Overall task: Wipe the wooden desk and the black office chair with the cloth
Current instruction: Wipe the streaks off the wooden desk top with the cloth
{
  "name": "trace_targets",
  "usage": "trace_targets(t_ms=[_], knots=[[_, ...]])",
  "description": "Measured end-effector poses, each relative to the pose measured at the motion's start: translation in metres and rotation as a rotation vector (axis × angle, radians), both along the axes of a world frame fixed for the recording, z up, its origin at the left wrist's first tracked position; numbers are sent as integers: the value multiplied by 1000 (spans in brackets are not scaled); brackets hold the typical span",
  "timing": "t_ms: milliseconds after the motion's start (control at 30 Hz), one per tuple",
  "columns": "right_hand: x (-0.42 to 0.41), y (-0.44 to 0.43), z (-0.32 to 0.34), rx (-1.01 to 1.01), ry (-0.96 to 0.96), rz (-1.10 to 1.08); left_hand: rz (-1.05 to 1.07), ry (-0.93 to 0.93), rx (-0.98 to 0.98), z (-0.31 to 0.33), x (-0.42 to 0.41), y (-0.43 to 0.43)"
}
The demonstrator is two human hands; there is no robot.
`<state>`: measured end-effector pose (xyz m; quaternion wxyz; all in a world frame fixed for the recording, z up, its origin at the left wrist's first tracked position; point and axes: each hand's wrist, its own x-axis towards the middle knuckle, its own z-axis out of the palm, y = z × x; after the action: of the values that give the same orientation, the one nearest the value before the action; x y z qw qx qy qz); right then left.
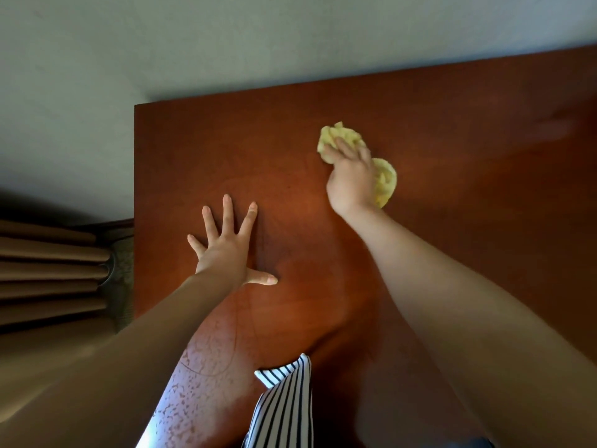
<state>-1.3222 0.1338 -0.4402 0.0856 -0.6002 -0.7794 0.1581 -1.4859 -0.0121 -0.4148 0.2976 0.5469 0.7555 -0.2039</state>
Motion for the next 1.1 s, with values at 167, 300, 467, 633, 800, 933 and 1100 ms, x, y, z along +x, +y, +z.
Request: trace_targets(t_ms=[167,300,467,633,800,933,1100], knots=[[-9,-64,1,11,59,142,9,-9,11,7,1,-1],[5,-112,3,-5,84,258,9,-6,9,15,4,-1],[51,-161,5,-39,121,450,-41,4,-11,24,16,0],[110,-186,11,-95,164,565,-197,-78,-50,22,45,-16],[160,-178,15,-180,160,493,-238,-75,-75,11,66,-39],[178,-151,14,-157,192,340,-257,-33,-88,7,69,-39],[172,-106,12,-80,196,188,-251,-39,-101,6,71,-38]])
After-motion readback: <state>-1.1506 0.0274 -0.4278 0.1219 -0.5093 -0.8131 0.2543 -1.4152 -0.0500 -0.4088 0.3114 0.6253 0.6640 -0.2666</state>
